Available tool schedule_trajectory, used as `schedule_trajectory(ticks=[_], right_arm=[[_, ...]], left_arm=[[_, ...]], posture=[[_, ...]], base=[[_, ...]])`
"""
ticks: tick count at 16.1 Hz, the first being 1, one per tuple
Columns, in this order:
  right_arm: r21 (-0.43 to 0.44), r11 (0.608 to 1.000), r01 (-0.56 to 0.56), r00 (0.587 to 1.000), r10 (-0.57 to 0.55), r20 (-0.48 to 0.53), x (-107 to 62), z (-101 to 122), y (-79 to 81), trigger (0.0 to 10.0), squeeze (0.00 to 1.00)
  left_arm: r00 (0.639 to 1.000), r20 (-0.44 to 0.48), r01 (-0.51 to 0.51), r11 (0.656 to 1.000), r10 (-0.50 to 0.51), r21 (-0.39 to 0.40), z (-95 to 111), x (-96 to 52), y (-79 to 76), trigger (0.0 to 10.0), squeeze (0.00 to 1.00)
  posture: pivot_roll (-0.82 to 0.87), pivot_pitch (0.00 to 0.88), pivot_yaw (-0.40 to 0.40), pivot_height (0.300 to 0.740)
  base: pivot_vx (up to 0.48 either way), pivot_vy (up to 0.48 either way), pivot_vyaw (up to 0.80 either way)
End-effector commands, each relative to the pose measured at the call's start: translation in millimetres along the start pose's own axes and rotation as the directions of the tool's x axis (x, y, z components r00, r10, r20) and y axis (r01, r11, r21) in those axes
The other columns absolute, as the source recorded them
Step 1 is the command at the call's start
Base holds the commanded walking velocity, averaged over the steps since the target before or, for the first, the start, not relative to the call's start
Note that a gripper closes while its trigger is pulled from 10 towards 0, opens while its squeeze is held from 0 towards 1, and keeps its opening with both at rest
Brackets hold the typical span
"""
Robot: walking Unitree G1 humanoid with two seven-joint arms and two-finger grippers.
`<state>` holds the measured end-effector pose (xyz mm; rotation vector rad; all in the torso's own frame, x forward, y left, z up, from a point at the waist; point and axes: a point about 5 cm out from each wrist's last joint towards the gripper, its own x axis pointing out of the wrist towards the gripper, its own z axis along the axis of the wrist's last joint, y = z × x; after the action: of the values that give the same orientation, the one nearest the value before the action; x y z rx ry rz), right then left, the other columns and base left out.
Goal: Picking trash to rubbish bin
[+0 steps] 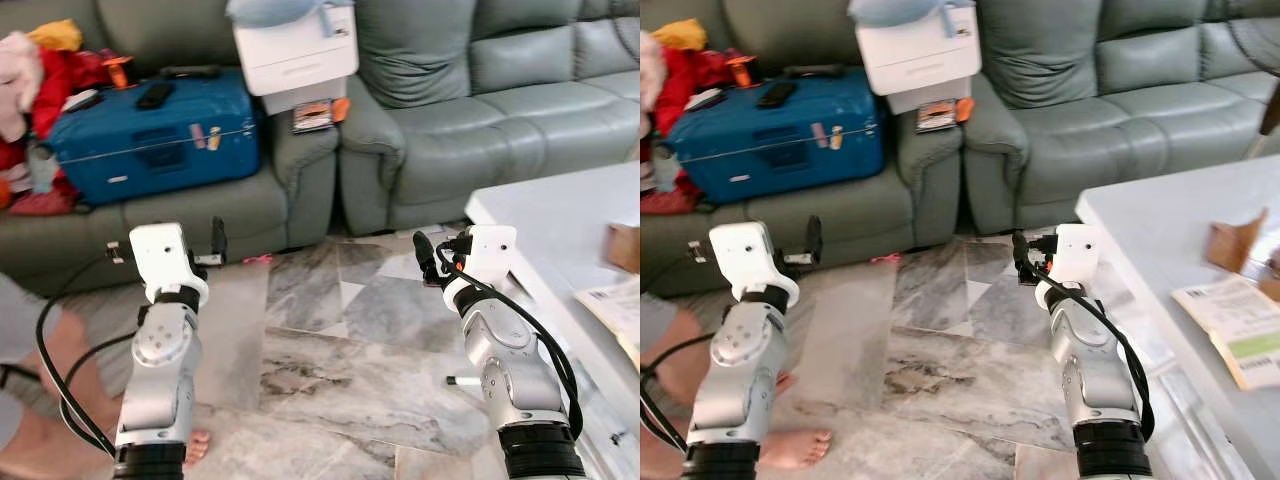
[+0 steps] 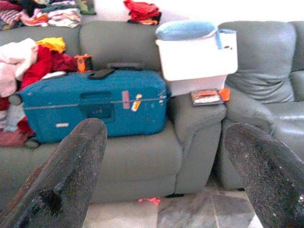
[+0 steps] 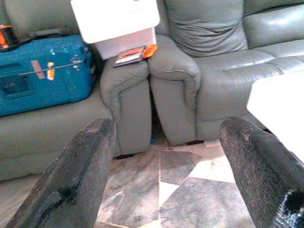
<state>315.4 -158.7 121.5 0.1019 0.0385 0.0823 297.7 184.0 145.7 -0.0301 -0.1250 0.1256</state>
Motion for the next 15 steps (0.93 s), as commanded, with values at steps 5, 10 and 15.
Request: schedule_trajectory(ticks=[5, 10, 15], right_arm=[[0.011, 1.0, 0.003, 1.0, -0.004, 0.006, 2.6, 2.1, 2.2, 10.0, 0.0], [0.012, 1.0, 0.0, 1.0, 0.0, 0.007, 3.1, 2.1, 3.5, 10.0, 0.0], [0.008, 1.0, 0.0, 1.0, 0.0, 0.01, 2.9, 3.0, 2.6, 10.0, 0.0]], left_arm=[[1.0, -0.001, -0.015, 1.0, 0.015, -0.007, 2.7, 3.8, 5.1, 10.0, 0.0], [1.0, -0.006, -0.015, 1.0, 0.015, 0.0, 1.5, 3.9, 5.0, 10.0, 0.0], [1.0, -0.004, -0.017, 1.0, 0.017, 0.002, 2.0, 4.1, 4.7, 10.0, 0.0]], posture=[[-0.03, 0.002, 0.058, 0.74], [-0.03, 0.0, 0.059, 0.74], [-0.03, 0.0, 0.048, 0.74]], base=[[0.0, 0.0, -0.8], [0.0, 0.0, -0.8], [0.0, 0.0, -0.8]])
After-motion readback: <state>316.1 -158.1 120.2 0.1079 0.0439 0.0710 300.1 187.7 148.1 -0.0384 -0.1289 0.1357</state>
